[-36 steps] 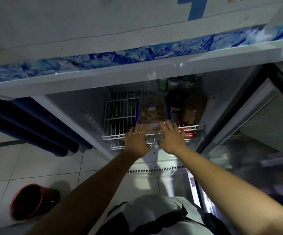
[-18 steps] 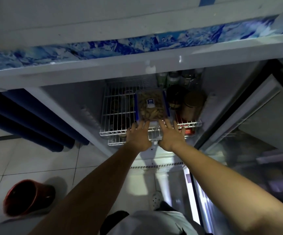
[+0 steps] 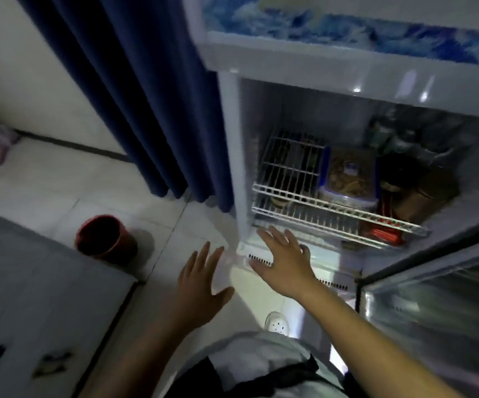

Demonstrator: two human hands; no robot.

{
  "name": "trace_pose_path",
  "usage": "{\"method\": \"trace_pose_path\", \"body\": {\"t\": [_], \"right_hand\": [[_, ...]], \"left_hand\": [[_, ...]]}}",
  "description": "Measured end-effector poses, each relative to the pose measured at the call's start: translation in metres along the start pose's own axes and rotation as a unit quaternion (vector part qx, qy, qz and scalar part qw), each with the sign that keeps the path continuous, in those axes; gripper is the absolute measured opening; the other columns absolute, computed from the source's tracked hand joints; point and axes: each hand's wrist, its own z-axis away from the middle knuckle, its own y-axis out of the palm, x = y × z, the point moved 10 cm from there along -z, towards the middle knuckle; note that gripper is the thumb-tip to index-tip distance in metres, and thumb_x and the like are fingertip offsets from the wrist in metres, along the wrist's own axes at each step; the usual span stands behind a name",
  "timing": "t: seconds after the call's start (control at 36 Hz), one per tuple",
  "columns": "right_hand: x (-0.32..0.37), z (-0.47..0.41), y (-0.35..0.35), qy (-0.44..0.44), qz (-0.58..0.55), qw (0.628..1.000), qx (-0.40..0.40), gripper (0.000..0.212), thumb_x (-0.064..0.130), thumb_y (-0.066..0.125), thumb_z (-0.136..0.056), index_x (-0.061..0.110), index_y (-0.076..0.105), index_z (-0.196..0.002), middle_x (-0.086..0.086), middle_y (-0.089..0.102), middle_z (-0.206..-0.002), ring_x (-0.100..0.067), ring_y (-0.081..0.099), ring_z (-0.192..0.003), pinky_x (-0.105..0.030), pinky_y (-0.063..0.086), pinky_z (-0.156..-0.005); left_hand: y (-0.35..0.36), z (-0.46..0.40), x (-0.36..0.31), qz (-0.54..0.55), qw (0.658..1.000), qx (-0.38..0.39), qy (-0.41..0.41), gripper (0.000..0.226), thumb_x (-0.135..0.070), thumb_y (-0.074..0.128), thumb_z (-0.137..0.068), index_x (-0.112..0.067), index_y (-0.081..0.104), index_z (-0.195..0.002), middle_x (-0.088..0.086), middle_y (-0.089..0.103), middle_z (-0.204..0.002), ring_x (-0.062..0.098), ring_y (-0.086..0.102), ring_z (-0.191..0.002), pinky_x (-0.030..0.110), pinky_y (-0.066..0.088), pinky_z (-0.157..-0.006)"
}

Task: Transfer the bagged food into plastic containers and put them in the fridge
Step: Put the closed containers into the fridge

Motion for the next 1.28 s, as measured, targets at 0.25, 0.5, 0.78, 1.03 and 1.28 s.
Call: {"method": "trace_pose_path", "body": {"t": [0.25, 0.5, 0.78, 1.03, 1.28], "right_hand": [[0.211, 0.038, 0.093, -0.190, 0.020, 0.981, 0.044, 0.066, 0.064, 0.047, -0.093, 0.046, 0.026, -0.152, 0.016, 0.013, -0.166, -0.013, 0.003, -0.153, -0.048, 0.008, -0.120], [0.345, 0.089, 0.229, -0.275, 0.028, 0.946, 0.168, 0.065, 0.056, 0.054, -0.094, 0.041, 0.030, -0.152, 0.011, 0.016, -0.166, -0.012, 0.004, -0.153, -0.046, 0.010, -0.122], [0.468, 0.117, 0.303, -0.365, 0.074, 0.891, 0.260, 0.058, 0.048, 0.059, -0.094, 0.051, 0.030, -0.145, 0.017, 0.017, -0.164, -0.009, 0.009, -0.152, -0.046, 0.013, -0.123], [0.630, 0.116, 0.376, -0.493, 0.087, 0.817, 0.287, 0.060, 0.050, 0.056, -0.096, 0.048, 0.030, -0.150, 0.025, 0.008, -0.160, -0.003, -0.006, -0.151, -0.037, -0.002, -0.120], [0.768, 0.114, 0.447, -0.600, 0.191, 0.727, 0.274, 0.064, 0.056, 0.048, -0.096, 0.042, 0.024, -0.153, 0.007, 0.002, -0.168, -0.018, -0.011, -0.153, -0.049, -0.004, -0.122]], "left_hand": [[-0.059, 0.150, 0.159, 0.180, 0.960, -0.151, -0.153, 0.086, -0.052, 0.064, -0.091, -0.039, 0.012, -0.159, -0.007, 0.002, -0.170, 0.017, 0.004, -0.156, 0.047, 0.019, -0.124], [-0.042, 0.310, 0.303, 0.268, 0.878, -0.242, -0.313, 0.083, -0.050, 0.064, -0.092, -0.042, 0.013, -0.158, -0.007, 0.001, -0.169, 0.014, 0.001, -0.155, 0.040, 0.014, -0.125], [-0.020, 0.411, 0.404, 0.362, 0.754, -0.339, -0.431, 0.073, -0.038, 0.069, -0.093, -0.033, 0.029, -0.155, -0.004, 0.019, -0.166, 0.013, 0.013, -0.153, 0.031, 0.016, -0.121], [-0.069, 0.473, 0.489, 0.362, 0.678, -0.388, -0.508, 0.074, -0.033, 0.072, -0.092, -0.032, 0.032, -0.154, -0.001, 0.021, -0.166, 0.014, 0.015, -0.153, 0.034, 0.018, -0.122], [-0.176, 0.521, 0.600, 0.325, 0.638, -0.451, -0.532, 0.076, -0.033, 0.073, -0.090, -0.035, 0.032, -0.155, -0.006, 0.022, -0.166, 0.011, 0.017, -0.152, 0.036, 0.021, -0.122]]}}
